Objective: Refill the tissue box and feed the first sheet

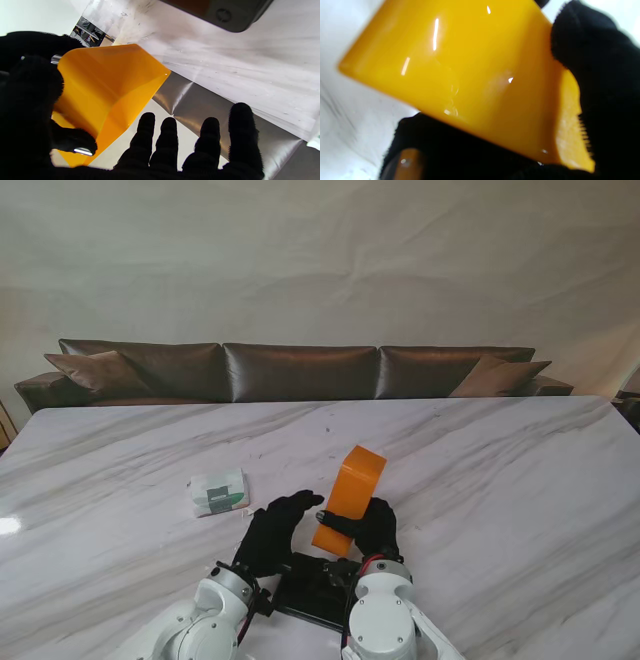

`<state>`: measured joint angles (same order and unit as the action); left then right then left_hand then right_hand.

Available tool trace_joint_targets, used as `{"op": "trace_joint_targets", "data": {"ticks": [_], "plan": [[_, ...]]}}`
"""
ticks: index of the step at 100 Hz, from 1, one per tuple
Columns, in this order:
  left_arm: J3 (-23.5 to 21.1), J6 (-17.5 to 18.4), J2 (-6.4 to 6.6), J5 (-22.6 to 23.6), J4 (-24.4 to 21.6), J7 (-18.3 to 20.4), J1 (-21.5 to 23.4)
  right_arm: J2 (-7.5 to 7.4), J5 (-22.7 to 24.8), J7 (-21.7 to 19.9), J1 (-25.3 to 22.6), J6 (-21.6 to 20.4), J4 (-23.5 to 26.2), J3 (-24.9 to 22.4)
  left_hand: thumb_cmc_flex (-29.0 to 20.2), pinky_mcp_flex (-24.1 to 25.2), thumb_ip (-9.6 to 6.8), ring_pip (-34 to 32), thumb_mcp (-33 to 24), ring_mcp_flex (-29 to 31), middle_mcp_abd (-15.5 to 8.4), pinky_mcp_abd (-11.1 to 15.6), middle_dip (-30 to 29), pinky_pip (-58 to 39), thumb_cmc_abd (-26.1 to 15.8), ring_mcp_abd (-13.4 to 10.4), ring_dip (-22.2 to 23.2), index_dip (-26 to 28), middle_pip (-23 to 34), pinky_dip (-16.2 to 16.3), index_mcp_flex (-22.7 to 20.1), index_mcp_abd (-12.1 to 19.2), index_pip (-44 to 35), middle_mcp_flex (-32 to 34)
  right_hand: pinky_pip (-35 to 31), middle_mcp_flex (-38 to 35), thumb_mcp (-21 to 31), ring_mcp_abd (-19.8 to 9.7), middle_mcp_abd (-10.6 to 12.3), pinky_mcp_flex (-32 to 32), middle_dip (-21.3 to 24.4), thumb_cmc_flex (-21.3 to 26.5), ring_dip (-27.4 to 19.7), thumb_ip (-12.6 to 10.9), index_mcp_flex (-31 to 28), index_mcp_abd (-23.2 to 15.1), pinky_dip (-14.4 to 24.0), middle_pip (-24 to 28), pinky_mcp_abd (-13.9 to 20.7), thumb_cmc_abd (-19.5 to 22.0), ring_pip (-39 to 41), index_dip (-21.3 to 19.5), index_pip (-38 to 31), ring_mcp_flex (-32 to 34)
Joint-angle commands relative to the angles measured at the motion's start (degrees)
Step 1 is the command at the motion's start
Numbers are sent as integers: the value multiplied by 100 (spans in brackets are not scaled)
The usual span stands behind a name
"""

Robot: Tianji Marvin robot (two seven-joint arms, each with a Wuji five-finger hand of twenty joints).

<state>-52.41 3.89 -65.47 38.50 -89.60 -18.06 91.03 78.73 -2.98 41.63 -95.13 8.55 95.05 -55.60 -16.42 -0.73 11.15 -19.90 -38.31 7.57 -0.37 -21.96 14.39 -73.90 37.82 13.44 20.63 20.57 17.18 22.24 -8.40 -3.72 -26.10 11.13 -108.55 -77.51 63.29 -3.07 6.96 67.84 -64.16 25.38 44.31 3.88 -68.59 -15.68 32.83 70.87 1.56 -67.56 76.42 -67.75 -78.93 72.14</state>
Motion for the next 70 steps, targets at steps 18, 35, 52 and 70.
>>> {"op": "trace_joint_targets", "data": {"ticks": [18, 35, 52, 70], "plan": [[145, 5, -114, 0, 57, -67, -125, 127, -377, -56, 66, -231, -78, 117, -320, -96, -297, -139, 228, 312, 52, -266, 188, 2742, -155, -218, 174, -91, 324, 144, -12, -108, -359, 145, -447, -500, 1121, 666, -313, 45, 184, 536, 98, -179, -122, -486, -118, -102, 227, 648, 1098, 16, 6, 303], [220, -50, -124, 98, 132, -157, -194, 139, -715, -104, 62, -405, -44, 164, -722, -198, -494, -269, 205, 517, -24, -193, 374, 2522, -198, -282, 286, 7, 664, 263, 3, 2, -684, 161, -304, -500, 1082, 752, -340, 17, 348, 492, -4, -154, -105, -533, -167, -340, 124, 679, 874, 5, 34, 299], [303, -160, -178, 125, 289, -381, -267, 118, -976, -212, -19, -605, 47, 206, -1247, -568, -821, -835, -386, 929, -221, 64, 976, 1636, -197, -341, 786, 603, 1813, 742, 92, 193, -1508, 153, -144, -493, 1025, 747, -305, -10, 484, 397, -117, -138, -10, -593, -228, -571, 66, 822, 650, -42, 57, 304], [419, -209, -273, 198, 492, -831, -372, 72, -1204, -398, -93, -716, 102, 221, -1472, -1327, -1095, -2027, -784, 1679, -529, 640, 2042, 291, -676, -564, 1912, 1744, 2938, 1436, 42, 590, -2658, 668, 33, -313, 962, 784, -302, -41, 531, 292, -240, -143, 187, -560, -307, -736, 37, 1019, 420, -154, 75, 299]]}}
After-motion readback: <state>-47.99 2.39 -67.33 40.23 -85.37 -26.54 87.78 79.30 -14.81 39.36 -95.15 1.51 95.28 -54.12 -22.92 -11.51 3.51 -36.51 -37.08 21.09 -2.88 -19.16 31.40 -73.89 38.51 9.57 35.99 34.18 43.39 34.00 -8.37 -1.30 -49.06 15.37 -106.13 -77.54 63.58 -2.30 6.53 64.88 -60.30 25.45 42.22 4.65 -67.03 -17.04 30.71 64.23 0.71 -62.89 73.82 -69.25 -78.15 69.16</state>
